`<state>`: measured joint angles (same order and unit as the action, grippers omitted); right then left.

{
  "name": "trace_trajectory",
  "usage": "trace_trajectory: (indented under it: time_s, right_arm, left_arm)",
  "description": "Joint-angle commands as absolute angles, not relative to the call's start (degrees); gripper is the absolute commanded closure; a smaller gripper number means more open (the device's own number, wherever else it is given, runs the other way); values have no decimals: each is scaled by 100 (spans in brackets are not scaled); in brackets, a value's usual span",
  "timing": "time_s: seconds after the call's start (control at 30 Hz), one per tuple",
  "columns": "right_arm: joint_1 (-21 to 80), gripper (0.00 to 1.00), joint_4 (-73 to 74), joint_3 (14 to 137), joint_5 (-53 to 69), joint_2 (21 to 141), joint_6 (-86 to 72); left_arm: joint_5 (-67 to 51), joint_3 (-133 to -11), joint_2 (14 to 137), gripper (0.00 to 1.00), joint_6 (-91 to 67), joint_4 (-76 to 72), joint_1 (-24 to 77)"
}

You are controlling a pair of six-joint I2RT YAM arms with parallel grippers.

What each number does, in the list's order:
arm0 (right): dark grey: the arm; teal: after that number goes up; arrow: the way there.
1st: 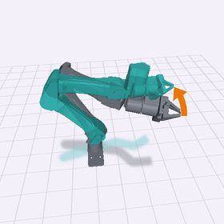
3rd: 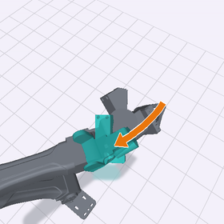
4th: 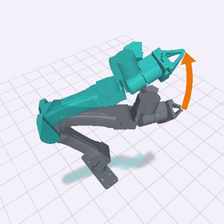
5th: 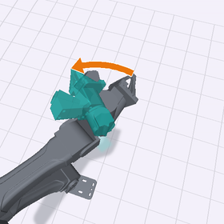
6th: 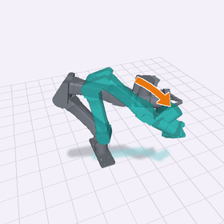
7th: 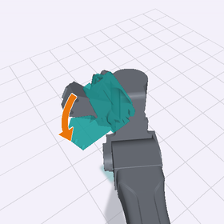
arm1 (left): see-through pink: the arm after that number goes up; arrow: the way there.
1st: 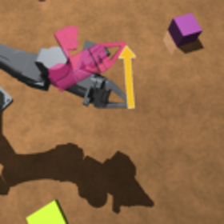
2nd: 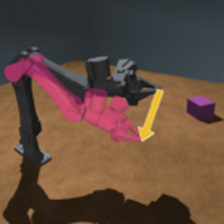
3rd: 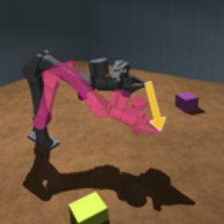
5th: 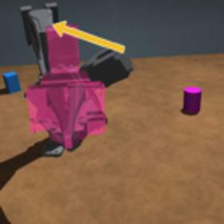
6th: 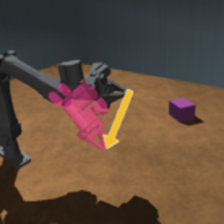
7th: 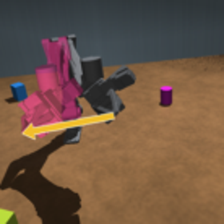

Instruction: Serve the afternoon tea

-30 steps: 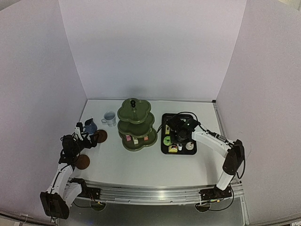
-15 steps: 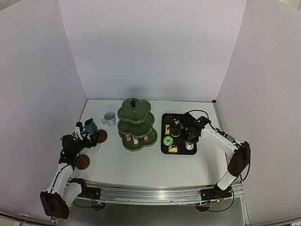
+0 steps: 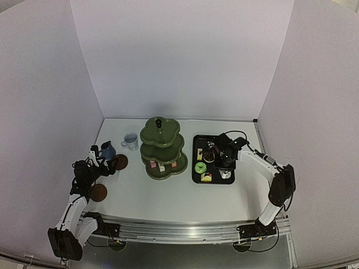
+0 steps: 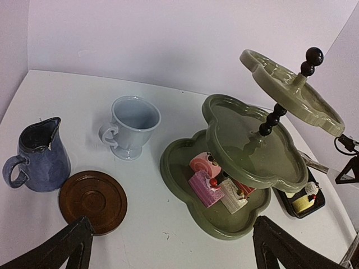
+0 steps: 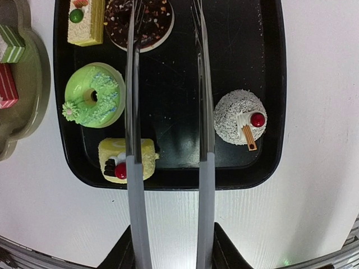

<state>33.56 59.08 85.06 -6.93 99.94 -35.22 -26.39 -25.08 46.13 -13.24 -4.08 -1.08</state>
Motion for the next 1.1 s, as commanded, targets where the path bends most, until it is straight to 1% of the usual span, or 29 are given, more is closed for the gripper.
trace_trajectory:
  time_s: [0.0, 0.5, 0.73, 0.83, 1.07]
  right_arm:
    - [3316, 63, 5785, 8584, -486, 10114, -3391]
    - [3289, 63, 5909, 8678, -282, 9873, -3380]
    - [3289, 64, 5911, 8857, -205, 10409, -3283]
    - [3289, 67, 5910, 8927, -150, 10491, -3283]
    - [3296, 83, 5985, 8808, -166, 10213, -3230]
  left_arm:
    - [-2698, -2570, 4528, 0, -1195, -501, -132]
    - [-2698, -2513, 4541, 0, -1116, -506, -132]
    - [-2694, -2500, 4552, 0, -1117, -523, -132]
    - [-2675, -2517, 4516, 0, -1092, -445, -131]
    - [-2648, -2466, 4522, 0, -1098, -485, -132]
